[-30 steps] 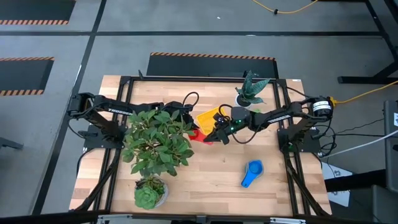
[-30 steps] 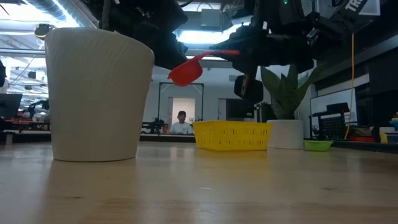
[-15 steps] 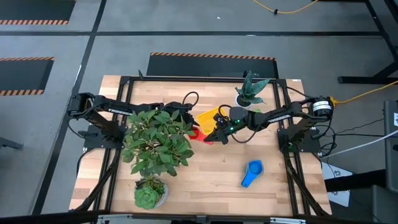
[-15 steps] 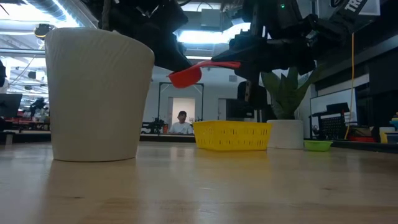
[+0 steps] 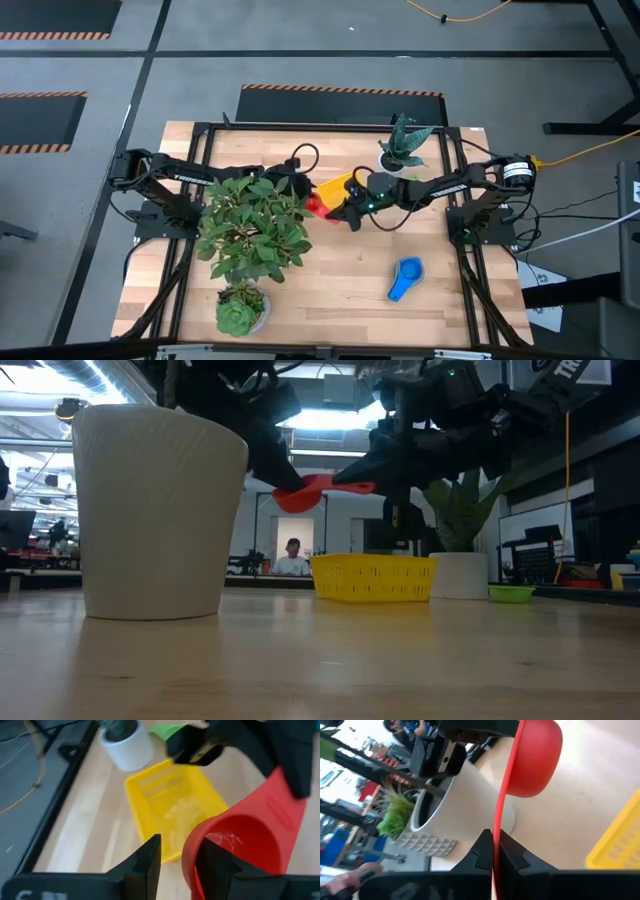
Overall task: Nest measuring cups in basket
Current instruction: Stack the red measuring cup on top of the blue measuring cup
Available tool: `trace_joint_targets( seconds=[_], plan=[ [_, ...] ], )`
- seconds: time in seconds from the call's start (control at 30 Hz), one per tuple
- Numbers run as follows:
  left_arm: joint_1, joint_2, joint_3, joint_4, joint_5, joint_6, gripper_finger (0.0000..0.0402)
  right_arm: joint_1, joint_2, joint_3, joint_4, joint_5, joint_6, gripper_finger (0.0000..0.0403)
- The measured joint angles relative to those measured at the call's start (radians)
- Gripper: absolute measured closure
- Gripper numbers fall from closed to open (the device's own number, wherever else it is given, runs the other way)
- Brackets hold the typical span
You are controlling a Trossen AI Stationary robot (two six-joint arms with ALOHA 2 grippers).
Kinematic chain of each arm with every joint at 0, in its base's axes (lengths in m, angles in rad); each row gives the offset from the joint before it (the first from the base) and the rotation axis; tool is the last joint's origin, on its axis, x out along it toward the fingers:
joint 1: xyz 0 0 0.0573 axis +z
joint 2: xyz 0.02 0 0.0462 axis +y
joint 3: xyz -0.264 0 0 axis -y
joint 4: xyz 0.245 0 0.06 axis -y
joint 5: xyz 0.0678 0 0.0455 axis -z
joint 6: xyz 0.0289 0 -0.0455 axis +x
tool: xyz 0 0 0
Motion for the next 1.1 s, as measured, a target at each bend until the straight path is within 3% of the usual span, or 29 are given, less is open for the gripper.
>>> trace_joint_targets(
  seconds=[0.27,0.47,0.83,1.1],
  plan=[
    [0.000,0.000,0.000,-0.022,-0.204,-0.051,0.0297,0.004,0.000,0.001,-0.034,0.157,-0.034,0.0397],
    [0.000,0.000,0.000,-0.029,-0.219,-0.108,0.0298,0.020,0.000,0.000,-0.039,0.244,-0.080,0.0396],
    [0.000,0.000,0.000,-0.032,-0.241,-0.126,0.0303,0.042,0.000,-0.001,-0.017,0.276,-0.111,0.0395],
    [0.000,-0.001,0.000,-0.016,-0.233,-0.123,0.0371,0.042,0.000,-0.002,-0.019,0.275,-0.102,0.0384]
  ],
)
